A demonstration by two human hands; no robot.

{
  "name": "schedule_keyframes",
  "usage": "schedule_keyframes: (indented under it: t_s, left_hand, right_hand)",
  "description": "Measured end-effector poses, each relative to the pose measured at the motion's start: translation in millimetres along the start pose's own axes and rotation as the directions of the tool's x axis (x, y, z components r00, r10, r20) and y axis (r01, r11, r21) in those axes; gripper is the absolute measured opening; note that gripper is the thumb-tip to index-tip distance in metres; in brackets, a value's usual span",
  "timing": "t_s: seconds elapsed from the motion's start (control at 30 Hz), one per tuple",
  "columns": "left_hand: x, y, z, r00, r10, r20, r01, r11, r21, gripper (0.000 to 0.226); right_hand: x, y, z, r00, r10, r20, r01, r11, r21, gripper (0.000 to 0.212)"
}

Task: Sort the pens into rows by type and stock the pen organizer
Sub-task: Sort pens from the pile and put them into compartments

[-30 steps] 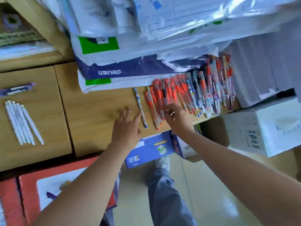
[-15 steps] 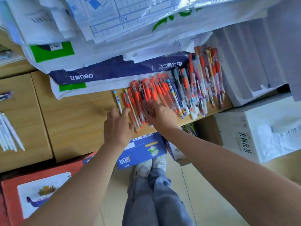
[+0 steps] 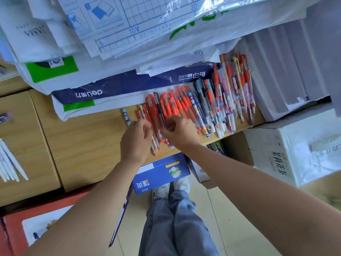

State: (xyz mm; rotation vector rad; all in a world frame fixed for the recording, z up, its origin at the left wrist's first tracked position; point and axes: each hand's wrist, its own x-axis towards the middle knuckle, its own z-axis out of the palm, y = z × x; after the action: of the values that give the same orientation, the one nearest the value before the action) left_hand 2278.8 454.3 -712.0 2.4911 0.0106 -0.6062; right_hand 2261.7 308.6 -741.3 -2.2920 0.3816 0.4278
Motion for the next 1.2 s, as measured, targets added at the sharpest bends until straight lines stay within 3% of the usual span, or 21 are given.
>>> schedule_keyframes:
  t_s: [0.1, 0.2, 0.27, 0.4, 0.67, 0.8, 0.9, 1.0, 1.1, 1.2]
  left_hand:
    - [9, 13, 6, 0.998, -0.022, 0.067, 0.038, 0.965, -0.261, 0.031]
    - [20, 30, 12, 0.992, -0.055, 0.118, 0.090, 0.946, -0.312, 0.035]
    - [26, 40, 15, 0.986, -0.072, 0.148, 0.116, 0.943, -0.313, 0.034]
    - [34, 49, 25, 0.977, -0.040, 0.207, 0.102, 0.949, -0.297, 0.036]
    - [39, 59, 32, 0.965, -0.025, 0.263, 0.091, 0.965, -0.244, 0.039]
    - [40, 59, 33, 0.965, -0.029, 0.261, 0.098, 0.962, -0.256, 0.039]
    - [41, 62, 33, 0.966, -0.028, 0.257, 0.095, 0.963, -0.251, 0.040]
    - [43, 63, 35, 0.970, -0.026, 0.243, 0.094, 0.958, -0.272, 0.041]
    - [44, 63, 36, 0.971, -0.022, 0.238, 0.088, 0.959, -0.270, 0.039]
    - [45, 59, 36, 0.973, -0.016, 0.232, 0.081, 0.959, -0.273, 0.039]
  right_hand:
    - [-5, 2, -12, 0.988, -0.140, 0.064, 0.133, 0.986, 0.098, 0.013]
    - [-8, 11, -30, 0.980, -0.171, 0.102, 0.157, 0.979, 0.132, 0.011]
    - [-5, 23, -46, 0.993, -0.115, -0.028, 0.116, 0.991, 0.069, 0.013]
    - [7, 54, -83, 0.946, 0.130, -0.297, -0.174, 0.976, -0.128, 0.022]
    - [24, 50, -89, 0.971, 0.158, -0.179, -0.218, 0.892, -0.395, 0.030]
    - [27, 48, -91, 0.972, 0.129, -0.195, -0.198, 0.898, -0.393, 0.023]
    - [27, 51, -91, 0.968, 0.088, -0.234, -0.155, 0.945, -0.287, 0.018]
    - [24, 51, -84, 0.986, 0.003, -0.165, -0.037, 0.978, -0.205, 0.008]
    - [22, 51, -76, 0.996, -0.013, -0.092, -0.012, 0.965, -0.261, 0.012]
    - [25, 54, -77, 0.991, 0.034, -0.131, -0.073, 0.949, -0.306, 0.014]
